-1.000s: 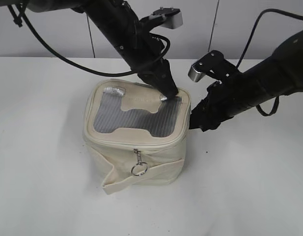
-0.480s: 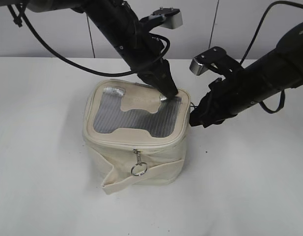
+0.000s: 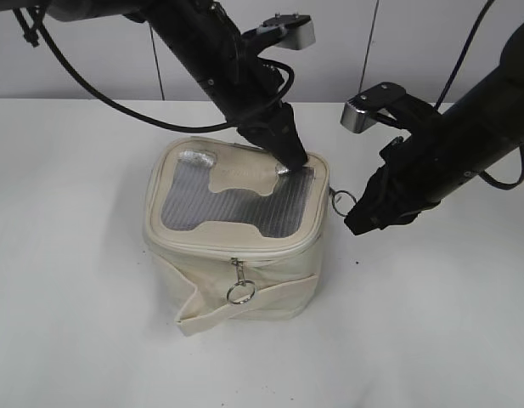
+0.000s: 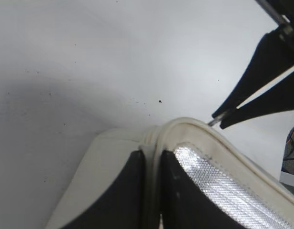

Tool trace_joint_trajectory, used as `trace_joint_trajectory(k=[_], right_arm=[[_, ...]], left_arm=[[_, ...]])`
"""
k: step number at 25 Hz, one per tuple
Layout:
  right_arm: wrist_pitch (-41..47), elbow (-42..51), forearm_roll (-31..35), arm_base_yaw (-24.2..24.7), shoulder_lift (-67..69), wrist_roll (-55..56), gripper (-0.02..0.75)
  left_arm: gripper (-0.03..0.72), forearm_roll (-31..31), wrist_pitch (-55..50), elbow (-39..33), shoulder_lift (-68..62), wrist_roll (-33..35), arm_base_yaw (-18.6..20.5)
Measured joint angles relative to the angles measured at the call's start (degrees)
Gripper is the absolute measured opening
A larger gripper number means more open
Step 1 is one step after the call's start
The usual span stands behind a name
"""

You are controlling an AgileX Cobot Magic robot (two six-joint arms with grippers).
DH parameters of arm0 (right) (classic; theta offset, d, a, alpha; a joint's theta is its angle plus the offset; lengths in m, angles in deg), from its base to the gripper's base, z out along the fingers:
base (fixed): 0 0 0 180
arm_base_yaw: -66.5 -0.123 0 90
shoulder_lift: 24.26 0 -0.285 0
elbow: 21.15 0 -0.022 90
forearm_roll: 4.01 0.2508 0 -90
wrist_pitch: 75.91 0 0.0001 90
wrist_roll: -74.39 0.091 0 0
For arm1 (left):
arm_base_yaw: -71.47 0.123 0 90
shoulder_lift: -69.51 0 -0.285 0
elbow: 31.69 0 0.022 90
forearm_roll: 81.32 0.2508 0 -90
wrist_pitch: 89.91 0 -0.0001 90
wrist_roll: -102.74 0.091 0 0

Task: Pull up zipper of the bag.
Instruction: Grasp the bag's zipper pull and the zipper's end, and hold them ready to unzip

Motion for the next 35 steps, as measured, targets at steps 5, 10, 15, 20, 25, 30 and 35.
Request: trace_joint_trajectory(k=[5, 10, 15, 20, 25, 30, 35], right_arm=[[2.73, 0.18, -0.66, 0.0, -0.92, 1.16, 0.005], [3.72, 0.34, -1.01, 0.0, -1.59, 1.77, 0.005], [5.0, 0.34, -1.08, -0.4, -1.7, 1.94, 0.005], [6.06, 1.12, -3.47, -3.65, -1.7, 3.84, 0.005], [6.17, 3.56, -5.35, -5.52, -3.94, 6.71, 0.005], [6.6, 6.48, -5.46, -7.1, -8.67, 7.43, 0.005], [7.08, 6.94, -5.78, -14.06, -10.07, 8.62, 0.005]], left_arm=[[0.066, 0.07, 0.0, 0.0, 0.0, -0.77, 0.0], [0.065, 0.07, 0.0, 0.0, 0.0, -1.03, 0.0], [0.064, 0.07, 0.0, 0.0, 0.0, -1.22, 0.0], [0.064, 0.07, 0.0, 0.0, 0.0, -1.38, 0.0], [0.064, 0.07, 0.0, 0.0, 0.0, -1.77, 0.0], [0.064, 0.07, 0.06, 0.0, 0.0, -1.98, 0.0], [0.064, 0.07, 0.06, 0.0, 0.0, -2.0, 0.0]])
